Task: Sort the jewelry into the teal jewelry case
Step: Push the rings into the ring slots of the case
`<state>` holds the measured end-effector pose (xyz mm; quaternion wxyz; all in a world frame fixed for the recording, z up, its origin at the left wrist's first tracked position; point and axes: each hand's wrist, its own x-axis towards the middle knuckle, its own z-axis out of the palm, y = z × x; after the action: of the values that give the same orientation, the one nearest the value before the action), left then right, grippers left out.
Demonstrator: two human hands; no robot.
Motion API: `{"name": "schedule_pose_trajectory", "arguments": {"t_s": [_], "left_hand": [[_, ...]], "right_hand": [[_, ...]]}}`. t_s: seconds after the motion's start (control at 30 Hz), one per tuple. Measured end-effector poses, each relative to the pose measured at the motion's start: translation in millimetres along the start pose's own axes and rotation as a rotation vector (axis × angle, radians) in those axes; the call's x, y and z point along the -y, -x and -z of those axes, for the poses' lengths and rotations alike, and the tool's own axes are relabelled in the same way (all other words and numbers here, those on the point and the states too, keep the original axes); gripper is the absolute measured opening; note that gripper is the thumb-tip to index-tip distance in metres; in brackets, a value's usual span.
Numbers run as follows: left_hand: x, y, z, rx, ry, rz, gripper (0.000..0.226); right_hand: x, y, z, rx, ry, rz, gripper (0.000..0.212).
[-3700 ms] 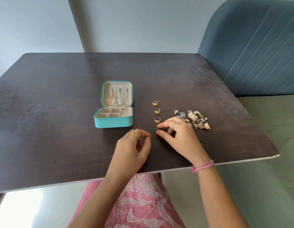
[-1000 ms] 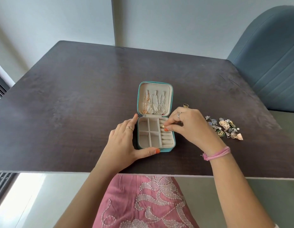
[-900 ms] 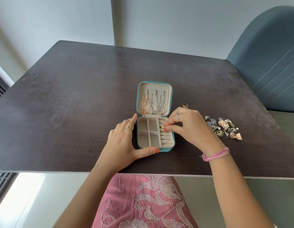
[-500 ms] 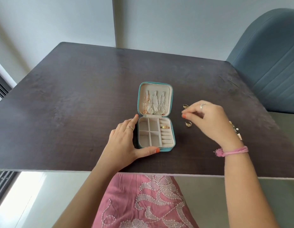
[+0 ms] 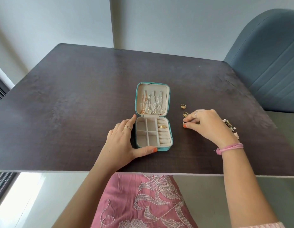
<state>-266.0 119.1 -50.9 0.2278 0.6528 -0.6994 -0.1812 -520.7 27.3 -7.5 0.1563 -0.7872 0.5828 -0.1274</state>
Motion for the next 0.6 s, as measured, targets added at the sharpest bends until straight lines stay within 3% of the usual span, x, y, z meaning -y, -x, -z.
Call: {"name": "schedule_pose_trajectory", "arguments": {"t_s": [0.13, 0.27, 0.37, 0.6], "left_hand": [[-0.4, 0.3, 0.3, -0.005, 0.001, 0.004, 0.121], [1.0, -0.2, -0.9, -0.002, -0.003, -0.001, 0.125], [1.8, -0.5, -1.2, 0.001, -0.008, -0.002, 0.125], [0.8, 0.1, -1.6, -0.014, -0.021, -0.015, 0.124]], "right_hand": [[5.6, 4.5, 1.0, -0.033, 0.027, -0.002, 0.006], [27.2, 18.3, 12.5, -0.128, -0.230, 0.099, 0.005], [44.3, 24.3, 18.2, -0.038, -0.334, 0.174, 0.008], [56.7, 17.6, -2.3, 0.111, -0.210, 0.232, 0.008]]}}
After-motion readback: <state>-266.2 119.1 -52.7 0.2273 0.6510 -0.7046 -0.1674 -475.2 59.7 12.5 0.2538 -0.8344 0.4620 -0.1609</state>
